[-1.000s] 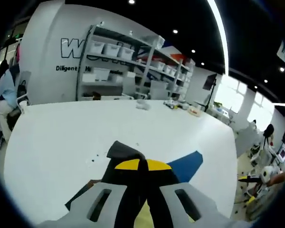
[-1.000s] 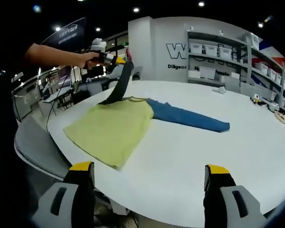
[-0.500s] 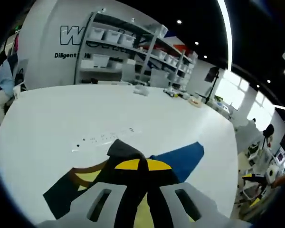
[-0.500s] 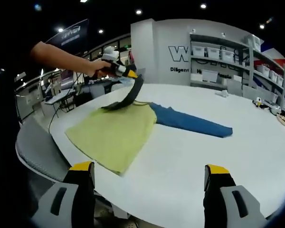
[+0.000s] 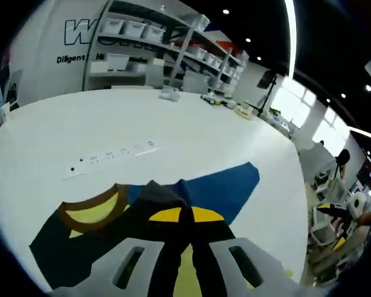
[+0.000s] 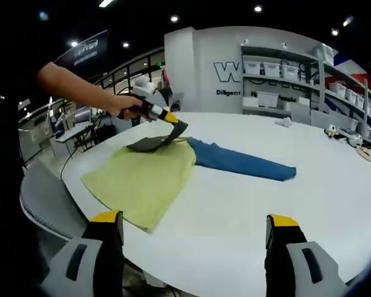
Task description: Fold the garment on the visible template until the final outline fits inside the template.
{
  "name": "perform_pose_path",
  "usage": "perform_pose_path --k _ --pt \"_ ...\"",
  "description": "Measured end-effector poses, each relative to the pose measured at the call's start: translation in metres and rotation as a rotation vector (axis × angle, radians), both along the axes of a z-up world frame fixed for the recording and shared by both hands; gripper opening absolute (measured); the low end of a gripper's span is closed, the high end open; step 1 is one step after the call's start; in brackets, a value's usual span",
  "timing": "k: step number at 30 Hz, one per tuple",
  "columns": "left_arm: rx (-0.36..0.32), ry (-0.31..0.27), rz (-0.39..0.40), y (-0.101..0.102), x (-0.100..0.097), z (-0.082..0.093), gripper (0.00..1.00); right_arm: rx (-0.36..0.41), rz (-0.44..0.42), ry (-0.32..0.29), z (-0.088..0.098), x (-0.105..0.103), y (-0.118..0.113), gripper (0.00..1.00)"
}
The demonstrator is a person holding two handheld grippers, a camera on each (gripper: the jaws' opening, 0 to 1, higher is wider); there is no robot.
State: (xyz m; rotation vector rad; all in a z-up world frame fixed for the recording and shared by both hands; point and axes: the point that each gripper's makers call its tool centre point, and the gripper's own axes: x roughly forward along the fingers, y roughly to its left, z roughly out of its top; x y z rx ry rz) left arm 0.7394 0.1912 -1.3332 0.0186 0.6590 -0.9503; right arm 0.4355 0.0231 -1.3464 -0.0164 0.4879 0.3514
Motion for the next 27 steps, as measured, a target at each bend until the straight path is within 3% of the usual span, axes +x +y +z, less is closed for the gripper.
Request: perform_pose_path --k 3,6,13,19,22,27 --pt "0.010 -0.056 -0.022 0.001 0.001 0.003 0.07 0.002 0.004 0.000 0.000 0.004 -0.002 0.94" --pt "0.010 -0.045 -0.009 0.008 0.004 0.004 0.13 0.008 0.001 -0.001 -0.001 0.009 -0.002 0.94" --pt "0.019 -0.027 0.022 0.030 0.011 0.001 0.16 0.000 0.022 0.002 -0.002 0.021 0.000 0.94" --pt "0.080 0.039 0.036 0.034 0.005 -0.032 0.21 -0.002 0.028 -0.001 0.001 0.025 0.000 0.93" --pt "0.110 0.028 -0.007 0.023 -0.005 -0.048 0.23 -0.003 0.028 0.003 0.002 0.021 -0.001 0.93" --pt "0.126 0.028 -0.022 0.011 -0.009 -0.061 0.28 -0.012 0.017 0.016 -0.001 0.013 -0.010 0.92"
